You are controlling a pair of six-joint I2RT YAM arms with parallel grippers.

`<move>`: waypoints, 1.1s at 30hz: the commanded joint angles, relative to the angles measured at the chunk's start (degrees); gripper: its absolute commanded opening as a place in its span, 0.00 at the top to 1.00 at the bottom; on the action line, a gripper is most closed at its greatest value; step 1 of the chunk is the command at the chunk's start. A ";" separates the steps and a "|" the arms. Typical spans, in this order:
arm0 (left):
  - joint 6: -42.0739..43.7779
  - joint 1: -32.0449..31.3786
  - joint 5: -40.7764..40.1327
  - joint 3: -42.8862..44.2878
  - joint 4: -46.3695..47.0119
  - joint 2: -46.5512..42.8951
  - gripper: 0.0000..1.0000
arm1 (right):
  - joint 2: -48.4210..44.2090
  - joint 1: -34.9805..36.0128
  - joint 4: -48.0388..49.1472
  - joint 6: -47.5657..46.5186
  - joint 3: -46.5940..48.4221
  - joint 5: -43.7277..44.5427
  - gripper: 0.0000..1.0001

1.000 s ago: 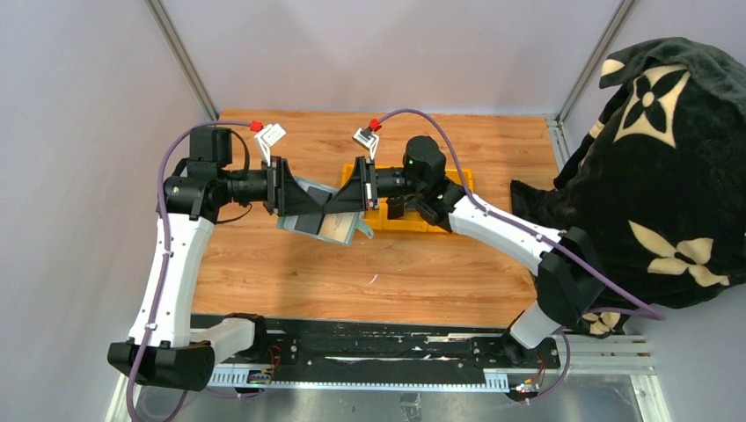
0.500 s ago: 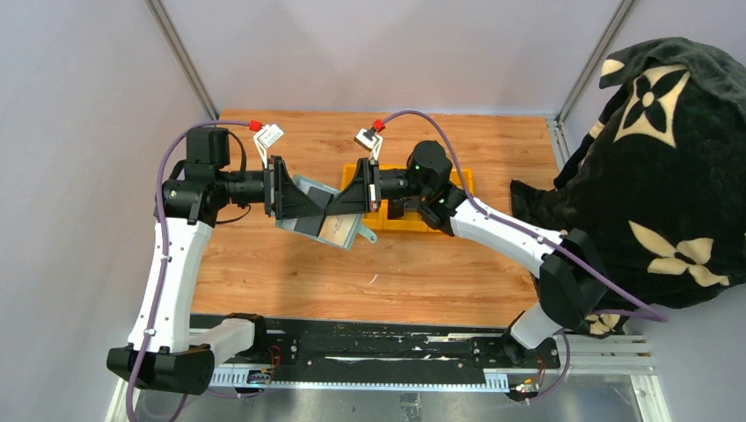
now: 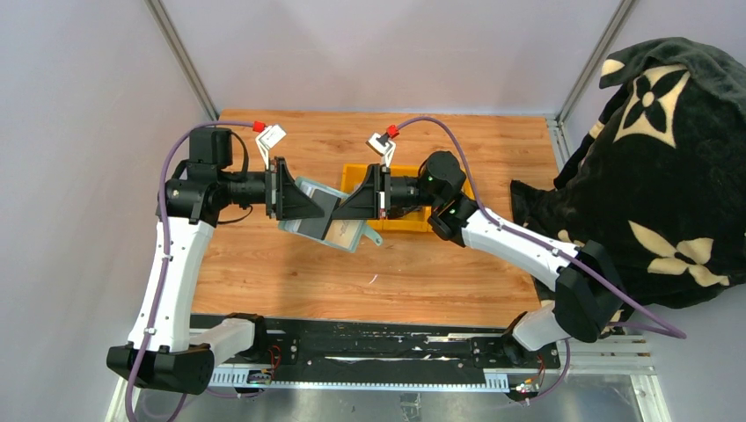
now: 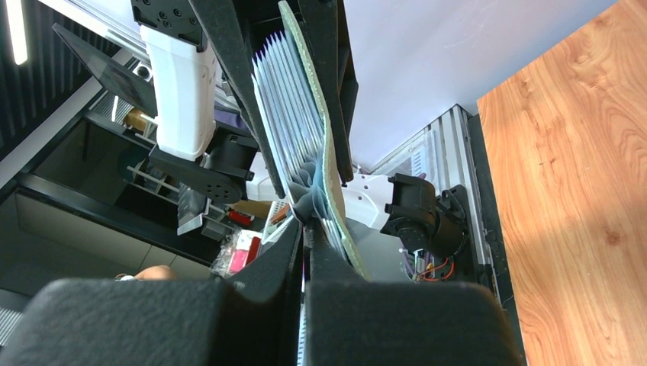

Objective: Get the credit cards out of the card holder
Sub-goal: Remove the credit card from the card holder.

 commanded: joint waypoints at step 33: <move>-3.82 -0.10 11.69 0.82 -1.57 -0.60 0.61 | -1.99 -0.90 7.69 2.65 -4.29 1.87 1.00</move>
